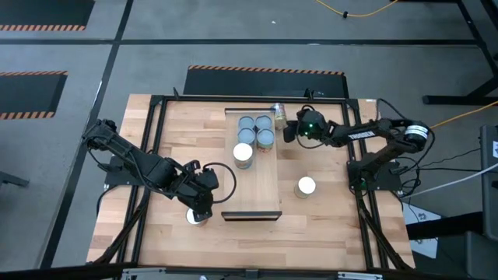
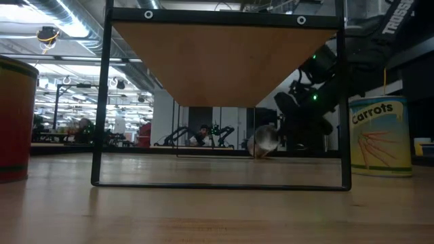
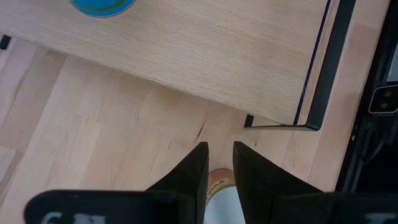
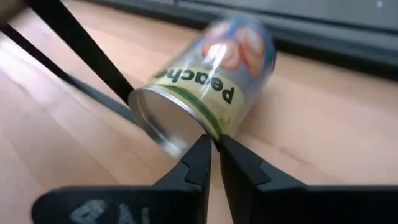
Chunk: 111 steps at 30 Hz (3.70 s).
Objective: Pick and place cans onto a shelf
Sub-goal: Put the canned peaches on the shelf
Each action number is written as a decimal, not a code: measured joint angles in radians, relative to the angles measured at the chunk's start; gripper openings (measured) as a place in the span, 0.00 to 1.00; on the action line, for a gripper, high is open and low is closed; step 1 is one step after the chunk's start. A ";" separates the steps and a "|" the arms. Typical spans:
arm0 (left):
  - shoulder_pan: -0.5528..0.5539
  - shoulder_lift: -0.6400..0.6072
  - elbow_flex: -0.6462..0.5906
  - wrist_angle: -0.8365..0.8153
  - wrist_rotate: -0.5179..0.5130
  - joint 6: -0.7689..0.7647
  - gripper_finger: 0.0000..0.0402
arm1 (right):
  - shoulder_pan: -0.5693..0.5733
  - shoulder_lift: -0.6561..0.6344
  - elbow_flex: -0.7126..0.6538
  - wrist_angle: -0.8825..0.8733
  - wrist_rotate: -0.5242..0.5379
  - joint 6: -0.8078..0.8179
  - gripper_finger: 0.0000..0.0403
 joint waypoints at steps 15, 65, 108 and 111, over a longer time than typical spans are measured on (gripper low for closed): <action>0.000 0.000 0.000 0.000 0.000 0.000 0.17 | -0.032 -0.163 0.000 -0.042 0.009 -0.076 0.10; 0.000 0.000 0.000 0.000 -0.018 -0.003 0.17 | 0.032 -0.365 0.183 -0.801 0.065 -0.711 0.54; 0.000 0.000 0.000 0.000 -0.029 -0.007 0.17 | 0.037 -0.017 0.120 -0.435 0.152 -0.775 0.29; 0.000 0.000 0.000 0.000 -0.029 -0.007 0.17 | 0.037 -0.017 0.120 -0.435 0.117 -0.775 0.29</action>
